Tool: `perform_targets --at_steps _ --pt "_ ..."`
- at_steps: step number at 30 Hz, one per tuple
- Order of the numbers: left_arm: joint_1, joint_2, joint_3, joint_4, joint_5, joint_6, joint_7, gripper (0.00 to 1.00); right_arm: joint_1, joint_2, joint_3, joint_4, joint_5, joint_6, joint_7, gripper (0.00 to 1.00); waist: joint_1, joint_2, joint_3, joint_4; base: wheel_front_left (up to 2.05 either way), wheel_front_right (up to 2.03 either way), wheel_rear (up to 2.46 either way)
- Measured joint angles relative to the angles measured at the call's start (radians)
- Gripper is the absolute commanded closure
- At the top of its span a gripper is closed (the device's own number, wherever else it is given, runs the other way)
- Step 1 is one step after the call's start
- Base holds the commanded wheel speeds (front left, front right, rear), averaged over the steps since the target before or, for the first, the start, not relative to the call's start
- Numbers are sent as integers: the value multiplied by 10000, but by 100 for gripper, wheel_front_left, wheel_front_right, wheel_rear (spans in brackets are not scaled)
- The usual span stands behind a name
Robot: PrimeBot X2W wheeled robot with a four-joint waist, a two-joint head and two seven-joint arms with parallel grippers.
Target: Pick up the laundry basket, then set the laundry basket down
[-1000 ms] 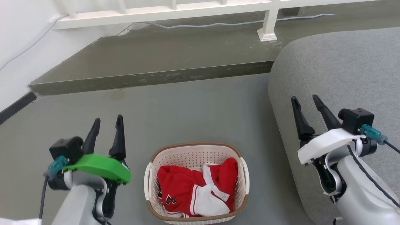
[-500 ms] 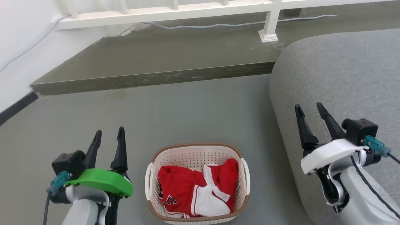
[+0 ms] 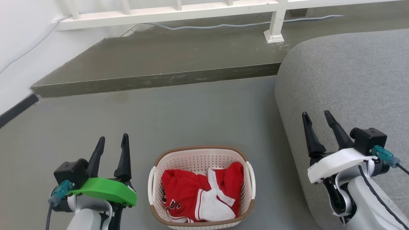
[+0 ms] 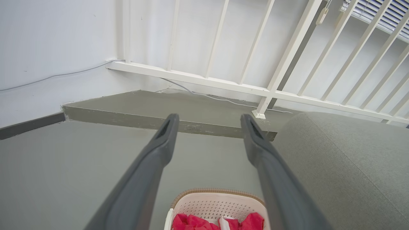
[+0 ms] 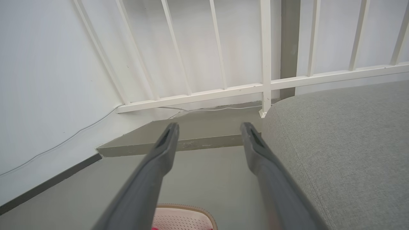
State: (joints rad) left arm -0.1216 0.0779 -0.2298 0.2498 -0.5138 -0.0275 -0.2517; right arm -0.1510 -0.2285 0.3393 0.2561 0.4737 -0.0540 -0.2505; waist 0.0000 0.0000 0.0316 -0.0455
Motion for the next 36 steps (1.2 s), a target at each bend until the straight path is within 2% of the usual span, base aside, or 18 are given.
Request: perform_targets --at_steps 15,16,25,36 --pt "209 -105 138 -176 301 -184 0 0 190 127 -224 -121 -295 134 0 0 0 0 15 -2 0 0 0" --pt "211 -117 192 -282 311 -242 0 100 190 136 -251 -134 -343 144 0 100 0 0 17 0 0 0 0" --pt "555 -265 123 268 125 -242 140 100 728 407 -219 334 -173 144 52 100 0 0 11 7 0 0 0" --pt "555 -268 399 291 -1127 -267 495 100 728 537 -608 322 1147 276 378 100 0 0 -26 58 0 0 0"
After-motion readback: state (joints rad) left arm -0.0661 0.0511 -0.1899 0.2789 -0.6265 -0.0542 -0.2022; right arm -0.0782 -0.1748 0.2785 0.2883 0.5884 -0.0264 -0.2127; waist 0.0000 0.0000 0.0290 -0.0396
